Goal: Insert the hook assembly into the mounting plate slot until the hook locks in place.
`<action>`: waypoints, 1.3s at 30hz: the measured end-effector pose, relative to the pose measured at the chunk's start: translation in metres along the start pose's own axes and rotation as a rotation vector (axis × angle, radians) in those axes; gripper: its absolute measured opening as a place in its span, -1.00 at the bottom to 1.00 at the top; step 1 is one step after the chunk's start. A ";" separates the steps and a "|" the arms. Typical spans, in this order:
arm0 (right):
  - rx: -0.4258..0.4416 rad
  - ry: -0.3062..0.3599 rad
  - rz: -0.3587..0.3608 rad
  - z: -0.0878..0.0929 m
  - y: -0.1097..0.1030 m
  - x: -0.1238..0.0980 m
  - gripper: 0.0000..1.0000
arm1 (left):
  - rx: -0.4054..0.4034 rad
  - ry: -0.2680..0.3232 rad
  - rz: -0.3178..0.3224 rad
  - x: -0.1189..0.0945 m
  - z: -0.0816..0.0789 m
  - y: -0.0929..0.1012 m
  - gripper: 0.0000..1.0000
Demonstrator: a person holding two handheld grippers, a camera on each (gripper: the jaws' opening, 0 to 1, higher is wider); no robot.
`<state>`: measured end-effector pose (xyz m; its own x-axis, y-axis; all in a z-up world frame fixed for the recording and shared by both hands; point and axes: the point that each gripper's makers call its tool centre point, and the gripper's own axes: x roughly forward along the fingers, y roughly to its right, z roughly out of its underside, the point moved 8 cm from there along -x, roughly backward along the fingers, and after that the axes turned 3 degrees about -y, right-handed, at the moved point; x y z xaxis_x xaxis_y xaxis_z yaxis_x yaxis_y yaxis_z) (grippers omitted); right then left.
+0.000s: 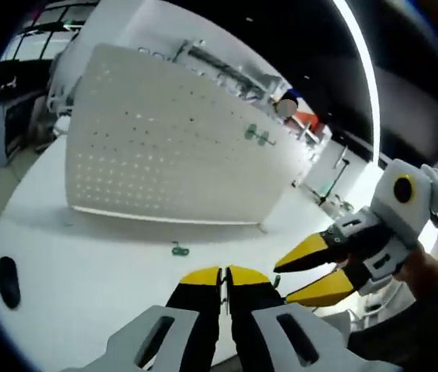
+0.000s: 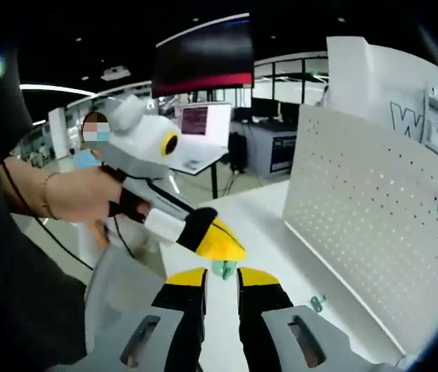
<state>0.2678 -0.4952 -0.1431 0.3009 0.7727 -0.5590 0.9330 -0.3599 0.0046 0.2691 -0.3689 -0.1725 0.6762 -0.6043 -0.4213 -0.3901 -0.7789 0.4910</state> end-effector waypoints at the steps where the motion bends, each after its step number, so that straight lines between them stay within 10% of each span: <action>1: 0.003 -0.003 0.002 0.000 0.001 0.001 -0.74 | -0.004 0.002 0.004 0.000 0.000 0.001 -0.95; 39: 0.102 0.006 0.051 0.002 0.007 0.007 -0.96 | -0.112 0.065 0.041 0.003 -0.003 0.016 -0.95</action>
<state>0.2757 -0.4932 -0.1485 0.3490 0.7549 -0.5552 0.8914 -0.4503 -0.0519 0.2661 -0.3828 -0.1637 0.7015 -0.6203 -0.3509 -0.3486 -0.7281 0.5902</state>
